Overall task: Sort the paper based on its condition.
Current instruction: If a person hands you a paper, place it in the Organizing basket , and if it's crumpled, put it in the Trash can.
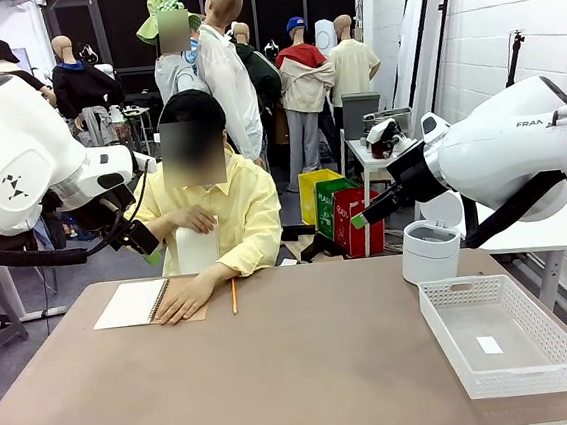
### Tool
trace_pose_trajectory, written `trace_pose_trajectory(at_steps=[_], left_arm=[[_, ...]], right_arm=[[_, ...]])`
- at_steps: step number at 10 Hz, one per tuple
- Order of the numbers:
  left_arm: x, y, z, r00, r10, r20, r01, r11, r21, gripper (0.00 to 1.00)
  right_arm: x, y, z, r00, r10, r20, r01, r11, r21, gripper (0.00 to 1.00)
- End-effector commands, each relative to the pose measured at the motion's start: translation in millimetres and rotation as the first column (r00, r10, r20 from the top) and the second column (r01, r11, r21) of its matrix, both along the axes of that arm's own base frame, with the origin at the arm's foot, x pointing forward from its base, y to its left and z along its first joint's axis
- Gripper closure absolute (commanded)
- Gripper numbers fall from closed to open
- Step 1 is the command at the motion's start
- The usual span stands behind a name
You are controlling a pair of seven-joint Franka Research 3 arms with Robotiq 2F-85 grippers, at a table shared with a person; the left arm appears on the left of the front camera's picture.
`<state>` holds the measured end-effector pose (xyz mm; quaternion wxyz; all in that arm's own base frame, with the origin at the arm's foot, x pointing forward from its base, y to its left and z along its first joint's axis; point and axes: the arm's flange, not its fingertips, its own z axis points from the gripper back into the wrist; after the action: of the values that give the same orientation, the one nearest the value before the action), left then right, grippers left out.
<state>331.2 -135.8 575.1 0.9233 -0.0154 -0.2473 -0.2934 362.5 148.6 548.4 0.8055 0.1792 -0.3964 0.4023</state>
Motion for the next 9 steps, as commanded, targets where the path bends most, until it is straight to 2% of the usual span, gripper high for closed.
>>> trace_pose_trajectory(at_steps=[1,9], left_arm=[[0.1,0.8,-1.0,1.000,0.000,0.008,0.000,1.000,-0.004,0.00],[0.1,0.8,-1.0,1.000,0.000,0.008,0.000,1.000,-0.004,0.00]], right_arm=[[-0.2,0.4,-0.5,1.000,0.003,-0.004,-0.003,1.000,0.001,0.00],[-0.2,0.4,-0.5,1.000,0.003,-0.004,-0.003,1.000,0.001,0.00]])
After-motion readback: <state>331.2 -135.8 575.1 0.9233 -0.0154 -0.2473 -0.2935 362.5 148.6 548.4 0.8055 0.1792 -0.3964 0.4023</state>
